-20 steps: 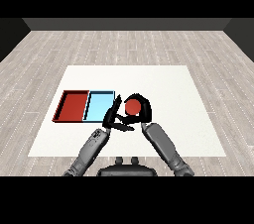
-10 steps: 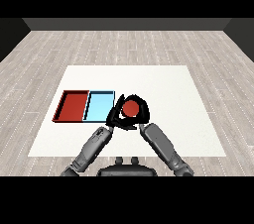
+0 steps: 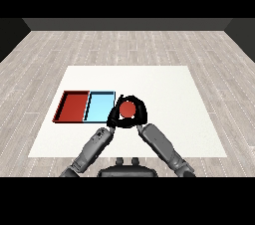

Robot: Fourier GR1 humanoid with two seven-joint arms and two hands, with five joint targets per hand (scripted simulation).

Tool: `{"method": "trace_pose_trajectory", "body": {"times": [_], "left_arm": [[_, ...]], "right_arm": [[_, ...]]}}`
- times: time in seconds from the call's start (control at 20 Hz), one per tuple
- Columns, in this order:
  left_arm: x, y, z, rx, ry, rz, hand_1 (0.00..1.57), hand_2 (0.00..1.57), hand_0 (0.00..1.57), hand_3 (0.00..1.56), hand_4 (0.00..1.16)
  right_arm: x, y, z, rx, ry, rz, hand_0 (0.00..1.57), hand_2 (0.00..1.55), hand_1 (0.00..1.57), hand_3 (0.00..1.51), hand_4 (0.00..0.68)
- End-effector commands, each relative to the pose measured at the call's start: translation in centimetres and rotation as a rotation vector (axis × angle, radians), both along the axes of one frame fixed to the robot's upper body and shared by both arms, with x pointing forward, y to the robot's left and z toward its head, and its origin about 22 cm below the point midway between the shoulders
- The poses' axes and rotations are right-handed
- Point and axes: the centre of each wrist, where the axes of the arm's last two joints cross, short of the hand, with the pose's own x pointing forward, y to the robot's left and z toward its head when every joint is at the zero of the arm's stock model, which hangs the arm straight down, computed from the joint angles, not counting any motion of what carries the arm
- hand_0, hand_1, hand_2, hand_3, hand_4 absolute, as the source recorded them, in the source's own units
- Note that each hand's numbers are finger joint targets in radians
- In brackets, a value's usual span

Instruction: Pick the red can and put it in the red box

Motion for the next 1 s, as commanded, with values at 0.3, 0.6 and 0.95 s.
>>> {"method": "trace_pose_trajectory", "body": {"times": [0.3, 0.6, 0.95], "left_arm": [[1.1, -0.7, -0.5, -0.009, 0.065, 0.137, 1.57, 1.57, 1.57, 1.48, 1.12], [1.4, -0.2, 0.4, -0.019, 0.017, 0.176, 1.57, 1.55, 1.57, 1.47, 1.14], [0.4, -1.0, 0.3, -0.069, -0.095, 0.205, 1.57, 1.57, 1.57, 1.51, 1.15]], "right_arm": [[1.1, 1.5, 0.1, -0.003, 0.01, 0.005, 1.5, 1.45, 1.5, 1.39, 0.653], [-0.4, 0.9, 0.2, 0.01, 0.008, 0.011, 1.48, 1.44, 1.48, 1.39, 0.642], [1.2, -0.4, 0.5, -0.038, 0.081, 0.019, 0.92, 0.93, 0.92, 0.53, 0.0]]}}
